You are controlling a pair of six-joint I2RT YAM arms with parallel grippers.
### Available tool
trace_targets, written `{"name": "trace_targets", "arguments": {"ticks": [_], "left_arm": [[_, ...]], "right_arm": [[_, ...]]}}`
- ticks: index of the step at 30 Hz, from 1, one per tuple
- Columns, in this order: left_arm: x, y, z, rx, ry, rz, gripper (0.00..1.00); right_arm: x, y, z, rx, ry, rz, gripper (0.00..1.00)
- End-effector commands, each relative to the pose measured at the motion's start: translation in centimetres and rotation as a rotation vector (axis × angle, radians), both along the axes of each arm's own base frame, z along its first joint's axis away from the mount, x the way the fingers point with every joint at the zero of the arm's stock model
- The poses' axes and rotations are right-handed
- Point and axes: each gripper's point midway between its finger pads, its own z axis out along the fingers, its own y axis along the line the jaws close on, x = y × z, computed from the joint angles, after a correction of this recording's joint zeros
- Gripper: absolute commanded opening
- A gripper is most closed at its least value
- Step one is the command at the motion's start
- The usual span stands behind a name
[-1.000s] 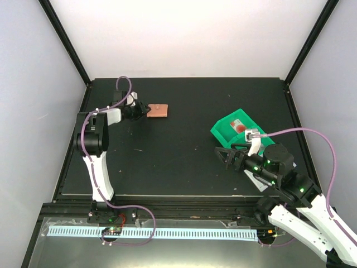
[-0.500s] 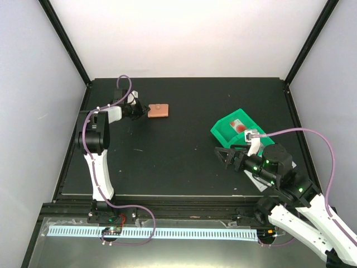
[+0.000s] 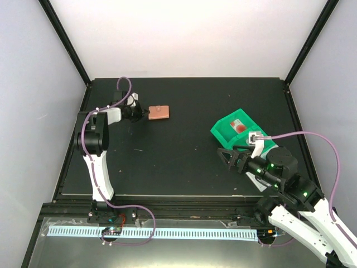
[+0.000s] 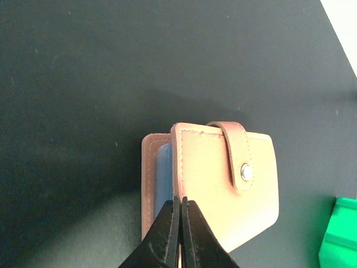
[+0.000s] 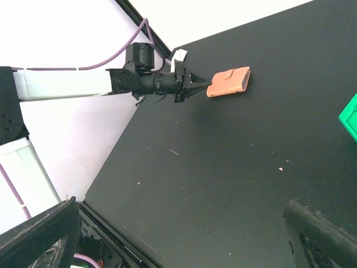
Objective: Take the credit cards out of the card holder
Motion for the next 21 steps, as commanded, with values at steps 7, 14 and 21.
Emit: {"name": "trace_targets", "arguments": {"ticks": [7, 14, 21], "left_arm": [[-4.1, -1.6, 3.6, -0.057, -0.020, -0.030, 0.02], [-10.3, -4.2, 3.8, -0.054, 0.011, -0.121, 0.01], [-16.8, -7.7, 3.9, -0.051, 0.031, -0.236, 0.01]], "right_arm": [[-0.1, -0.8, 0.1, -0.009, -0.013, -0.027, 1.00], [0.1, -0.7, -0.6, -0.086, -0.015, -0.011, 1.00], [0.0, -0.2, -1.4, -0.131, -0.013, 0.029, 0.95]]}}
